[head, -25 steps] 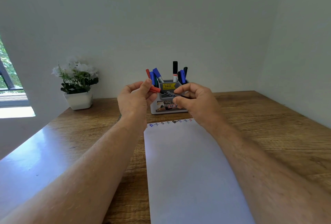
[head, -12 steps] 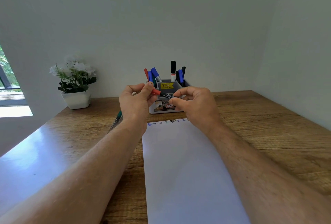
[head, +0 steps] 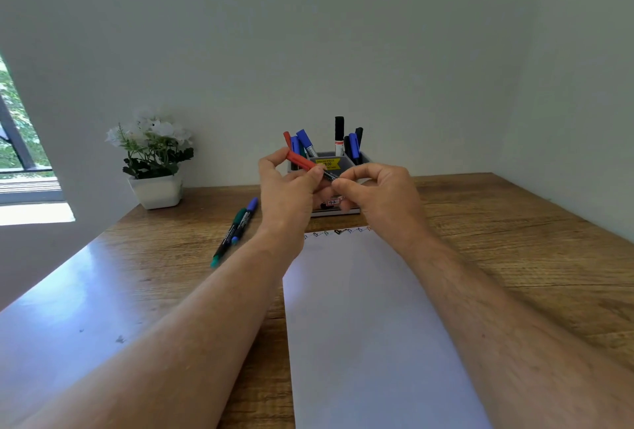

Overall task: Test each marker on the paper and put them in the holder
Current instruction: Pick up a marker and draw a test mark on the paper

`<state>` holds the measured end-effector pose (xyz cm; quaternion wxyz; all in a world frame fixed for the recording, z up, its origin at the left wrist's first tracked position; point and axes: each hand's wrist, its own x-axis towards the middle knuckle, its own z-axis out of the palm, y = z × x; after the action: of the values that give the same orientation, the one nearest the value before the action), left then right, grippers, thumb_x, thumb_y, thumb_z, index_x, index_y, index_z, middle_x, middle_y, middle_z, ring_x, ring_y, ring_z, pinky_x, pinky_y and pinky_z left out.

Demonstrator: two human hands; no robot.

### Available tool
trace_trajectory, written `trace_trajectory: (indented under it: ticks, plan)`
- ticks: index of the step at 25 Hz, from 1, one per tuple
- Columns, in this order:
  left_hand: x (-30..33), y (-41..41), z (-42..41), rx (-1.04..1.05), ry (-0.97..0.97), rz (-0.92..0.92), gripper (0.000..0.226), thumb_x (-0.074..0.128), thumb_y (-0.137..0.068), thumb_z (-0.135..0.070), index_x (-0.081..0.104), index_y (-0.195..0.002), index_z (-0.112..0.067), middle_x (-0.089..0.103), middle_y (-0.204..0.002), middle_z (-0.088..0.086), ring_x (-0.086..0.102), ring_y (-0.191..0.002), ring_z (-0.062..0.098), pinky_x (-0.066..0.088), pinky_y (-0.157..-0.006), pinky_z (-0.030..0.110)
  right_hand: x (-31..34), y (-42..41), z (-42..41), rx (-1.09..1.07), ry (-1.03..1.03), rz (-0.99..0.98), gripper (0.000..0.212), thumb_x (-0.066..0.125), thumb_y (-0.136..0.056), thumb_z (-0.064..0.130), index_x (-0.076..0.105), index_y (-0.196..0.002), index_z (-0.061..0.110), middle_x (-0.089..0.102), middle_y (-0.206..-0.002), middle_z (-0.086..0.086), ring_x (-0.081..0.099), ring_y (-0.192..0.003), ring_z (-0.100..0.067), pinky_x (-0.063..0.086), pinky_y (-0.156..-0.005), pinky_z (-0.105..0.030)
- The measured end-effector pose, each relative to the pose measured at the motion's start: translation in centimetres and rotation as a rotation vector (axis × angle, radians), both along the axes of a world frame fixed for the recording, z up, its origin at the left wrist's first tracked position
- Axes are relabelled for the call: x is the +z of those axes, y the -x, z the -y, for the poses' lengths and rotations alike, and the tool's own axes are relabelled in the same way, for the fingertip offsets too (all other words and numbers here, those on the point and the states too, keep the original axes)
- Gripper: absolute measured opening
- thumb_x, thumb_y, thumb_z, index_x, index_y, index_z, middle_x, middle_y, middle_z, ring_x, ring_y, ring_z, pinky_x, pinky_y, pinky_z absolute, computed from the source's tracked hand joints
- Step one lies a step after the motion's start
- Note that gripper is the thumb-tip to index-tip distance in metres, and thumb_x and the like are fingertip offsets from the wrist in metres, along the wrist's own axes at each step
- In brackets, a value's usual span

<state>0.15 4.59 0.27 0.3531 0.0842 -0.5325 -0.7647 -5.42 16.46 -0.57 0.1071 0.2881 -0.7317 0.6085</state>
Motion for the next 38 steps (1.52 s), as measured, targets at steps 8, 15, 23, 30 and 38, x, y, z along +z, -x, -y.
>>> trace_trajectory:
  ticks: [8,15,23,30,38]
  plan:
    - [2.3,-0.4,2.5,0.491,0.414,-0.371,0.048,0.06,-0.09,-0.001,0.044,-0.118,-0.036,0.071,-0.101,0.001,0.072,-0.085,0.014,0.06,-0.076,0.035,-0.8,0.5,-0.1,-0.222,-0.174,-0.244,0.016,0.064,-0.092,0.028,0.069,-0.104,0.02,0.059,-0.077,0.019,0.057,-0.069,0.005,0.038,-0.055,-0.006]
    - [1.2,1.7,4.6,0.617,0.73,-0.203,0.055,0.061,-0.093,-0.011,0.04,-0.129,-0.047,0.064,-0.109,-0.004,0.068,-0.088,0.006,0.053,-0.07,0.013,-1.2,0.2,0.2,-0.158,-0.238,-0.304,0.014,0.062,-0.093,0.019,0.069,-0.105,0.019,0.066,-0.087,0.009,0.058,-0.071,0.005,0.043,-0.059,-0.003]
    - [0.0,2.5,4.7,0.57,0.868,-0.079,0.034,0.061,-0.093,-0.011,0.047,-0.118,-0.03,0.061,-0.108,-0.004,0.066,-0.079,0.008,0.058,-0.07,0.025,-1.4,0.6,0.6,-0.166,-0.299,-0.329,0.01,0.062,-0.092,0.019,0.071,-0.097,0.021,0.064,-0.081,0.011,0.056,-0.07,0.005,0.036,-0.058,-0.005]
    - [-1.0,3.1,5.0,0.547,1.122,0.135,0.026,0.059,-0.096,-0.025,0.063,-0.121,-0.02,0.053,-0.121,-0.001,0.057,-0.096,0.008,0.052,-0.088,0.028,-1.7,1.2,1.1,-0.163,-0.305,-0.363,0.007,0.064,-0.09,0.02,0.071,-0.092,0.023,0.061,-0.074,0.016,0.056,-0.068,0.005,0.035,-0.057,-0.004]
    - [-1.1,3.0,5.0,0.557,1.424,0.367,0.049,0.049,-0.097,-0.047,0.054,-0.138,-0.02,0.061,-0.131,0.004,0.048,-0.122,0.022,0.039,-0.101,0.04,-1.9,1.3,1.1,-0.135,-0.303,-0.363,0.006,0.065,-0.089,0.022,0.07,-0.091,0.025,0.063,-0.075,0.015,0.06,-0.071,0.002,0.042,-0.059,-0.01]
